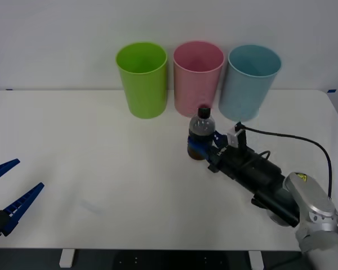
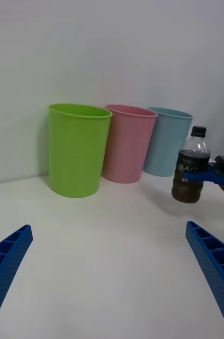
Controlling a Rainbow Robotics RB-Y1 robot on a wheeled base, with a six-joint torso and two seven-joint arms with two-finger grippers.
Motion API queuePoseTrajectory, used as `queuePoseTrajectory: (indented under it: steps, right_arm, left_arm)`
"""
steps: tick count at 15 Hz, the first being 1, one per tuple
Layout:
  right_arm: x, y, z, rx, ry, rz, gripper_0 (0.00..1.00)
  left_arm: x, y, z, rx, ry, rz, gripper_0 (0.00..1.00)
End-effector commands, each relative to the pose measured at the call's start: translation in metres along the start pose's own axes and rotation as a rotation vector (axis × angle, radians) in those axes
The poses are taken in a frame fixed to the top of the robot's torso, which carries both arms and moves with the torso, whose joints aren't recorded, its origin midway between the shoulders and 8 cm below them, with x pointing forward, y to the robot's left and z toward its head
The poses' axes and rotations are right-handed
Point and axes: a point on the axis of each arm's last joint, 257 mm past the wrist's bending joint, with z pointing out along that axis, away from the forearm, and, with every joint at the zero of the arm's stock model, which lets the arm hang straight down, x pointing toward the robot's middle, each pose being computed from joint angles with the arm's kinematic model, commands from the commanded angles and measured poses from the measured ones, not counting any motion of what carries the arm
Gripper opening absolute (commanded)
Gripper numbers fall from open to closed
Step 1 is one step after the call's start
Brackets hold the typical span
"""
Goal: Grasp the object on the table and drop it into the matching bin: aluminum can to the light blue bin, PET bottle to the pink bin.
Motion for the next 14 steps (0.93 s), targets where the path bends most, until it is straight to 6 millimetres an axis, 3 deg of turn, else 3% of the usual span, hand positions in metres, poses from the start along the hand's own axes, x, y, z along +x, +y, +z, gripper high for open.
queuePoseTrajectory:
  steps: [1,8,11,14]
  right_arm:
    - [-0.028,-0.003,-0.02,0.013,-0.04,0.045,0.0]
    - [-0.101,-0.017,-0.062,0.029,-0.126,0.125,0.0]
    - [-0.137,-0.031,-0.067,0.035,-0.172,0.148,0.0]
    - [-0.171,-0.045,-0.056,0.041,-0.208,0.115,0.0]
  left_arm:
    - [0.0,0.0,0.0,0.0,0.0,0.0,1.0]
    - [0.0,0.0,0.0,0.0,0.0,0.0,1.0]
    - [0.0,0.0,0.0,0.0,0.0,0.0,1.0]
    - [0.0,0.0,0.0,0.0,0.0,0.0,1.0]
